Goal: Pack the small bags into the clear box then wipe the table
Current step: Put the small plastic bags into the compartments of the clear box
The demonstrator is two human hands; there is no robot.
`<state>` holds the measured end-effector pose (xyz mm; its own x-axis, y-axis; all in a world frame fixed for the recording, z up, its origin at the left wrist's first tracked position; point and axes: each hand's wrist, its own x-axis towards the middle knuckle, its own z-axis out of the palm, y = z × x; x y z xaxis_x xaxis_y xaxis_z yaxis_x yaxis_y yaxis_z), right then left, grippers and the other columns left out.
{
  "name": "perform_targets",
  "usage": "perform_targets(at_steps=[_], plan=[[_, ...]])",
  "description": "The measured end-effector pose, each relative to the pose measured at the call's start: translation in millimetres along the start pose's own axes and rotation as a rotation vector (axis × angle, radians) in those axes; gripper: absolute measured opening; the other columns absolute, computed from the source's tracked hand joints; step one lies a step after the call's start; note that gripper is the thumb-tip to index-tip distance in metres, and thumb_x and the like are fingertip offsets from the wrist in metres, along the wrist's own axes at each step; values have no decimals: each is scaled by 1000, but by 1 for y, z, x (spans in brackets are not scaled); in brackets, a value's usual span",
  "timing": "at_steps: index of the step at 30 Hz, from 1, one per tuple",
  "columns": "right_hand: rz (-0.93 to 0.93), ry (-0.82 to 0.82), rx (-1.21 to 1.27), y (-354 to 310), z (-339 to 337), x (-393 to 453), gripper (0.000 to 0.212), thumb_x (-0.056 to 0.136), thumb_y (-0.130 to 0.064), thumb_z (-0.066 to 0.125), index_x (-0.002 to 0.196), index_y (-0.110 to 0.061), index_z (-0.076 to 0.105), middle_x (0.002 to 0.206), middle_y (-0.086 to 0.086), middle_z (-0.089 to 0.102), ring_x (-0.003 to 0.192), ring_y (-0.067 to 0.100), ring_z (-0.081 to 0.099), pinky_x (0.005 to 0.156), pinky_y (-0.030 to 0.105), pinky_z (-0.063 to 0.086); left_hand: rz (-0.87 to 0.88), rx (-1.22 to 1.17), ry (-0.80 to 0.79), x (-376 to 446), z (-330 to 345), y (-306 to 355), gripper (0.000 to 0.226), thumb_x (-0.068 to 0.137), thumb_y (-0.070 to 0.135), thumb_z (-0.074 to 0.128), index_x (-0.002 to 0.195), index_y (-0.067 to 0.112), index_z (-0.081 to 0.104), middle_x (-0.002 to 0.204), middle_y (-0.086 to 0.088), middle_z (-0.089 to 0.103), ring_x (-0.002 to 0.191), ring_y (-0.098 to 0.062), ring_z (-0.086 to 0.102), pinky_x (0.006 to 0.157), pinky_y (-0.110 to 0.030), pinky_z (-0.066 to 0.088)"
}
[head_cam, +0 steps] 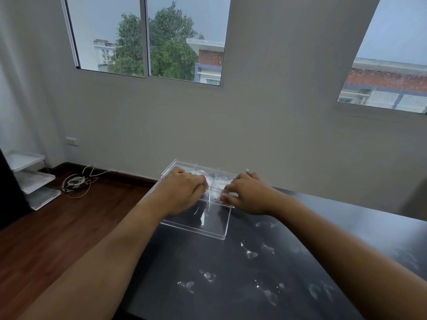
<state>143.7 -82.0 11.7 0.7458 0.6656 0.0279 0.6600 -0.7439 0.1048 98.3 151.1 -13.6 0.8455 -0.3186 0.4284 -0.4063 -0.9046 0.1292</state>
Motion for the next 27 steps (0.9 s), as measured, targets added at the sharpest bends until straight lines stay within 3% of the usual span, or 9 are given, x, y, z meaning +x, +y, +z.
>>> perform_targets(at_steps=[4,8,11,14,19,23,27], plan=[[13,-16,29,-2,-1,-2,51,106,-53,35,134,-23,65,133,4,64,134,27,45,124,53,14,17,-36,17,1,3,-2,32,101,32,34,108,32,65,85,18,70,81,-7,62,108,-34,36],[13,64,44,-7,-2,-9,52,103,-56,42,142,-25,58,144,2,56,138,26,42,126,53,9,39,-104,51,-4,0,-5,32,101,37,37,121,36,62,108,17,73,102,1,62,111,-31,33],[-12,278,128,-17,-7,-19,48,101,-54,49,139,-27,60,137,-2,60,130,23,49,121,47,23,23,-128,135,-10,-10,-5,31,100,32,42,124,34,62,119,18,68,115,-3,58,107,-30,32],[-92,398,199,-29,-15,-34,39,100,-52,47,117,-31,75,117,-11,68,111,13,57,105,40,38,-8,-132,209,-22,-19,-4,29,99,28,47,125,35,58,115,19,65,112,-2,57,104,-34,37],[-235,221,205,-45,-16,-60,43,93,-67,51,103,-36,78,111,-19,70,104,1,58,102,33,37,52,-40,235,-58,-24,1,22,100,30,50,120,33,59,115,19,63,108,-4,58,99,-33,39],[-259,130,181,-54,-9,-67,34,90,-60,61,97,-33,79,114,-19,72,108,-1,59,104,29,31,44,-40,172,-82,-26,-7,19,101,41,48,117,38,58,117,21,61,113,-1,56,103,-33,37],[-223,75,185,-63,-7,-68,26,94,-46,63,99,-28,81,109,-15,76,98,5,67,99,34,49,67,-52,140,-96,-25,-7,19,95,52,55,110,41,59,114,25,60,112,4,54,105,-34,36]])
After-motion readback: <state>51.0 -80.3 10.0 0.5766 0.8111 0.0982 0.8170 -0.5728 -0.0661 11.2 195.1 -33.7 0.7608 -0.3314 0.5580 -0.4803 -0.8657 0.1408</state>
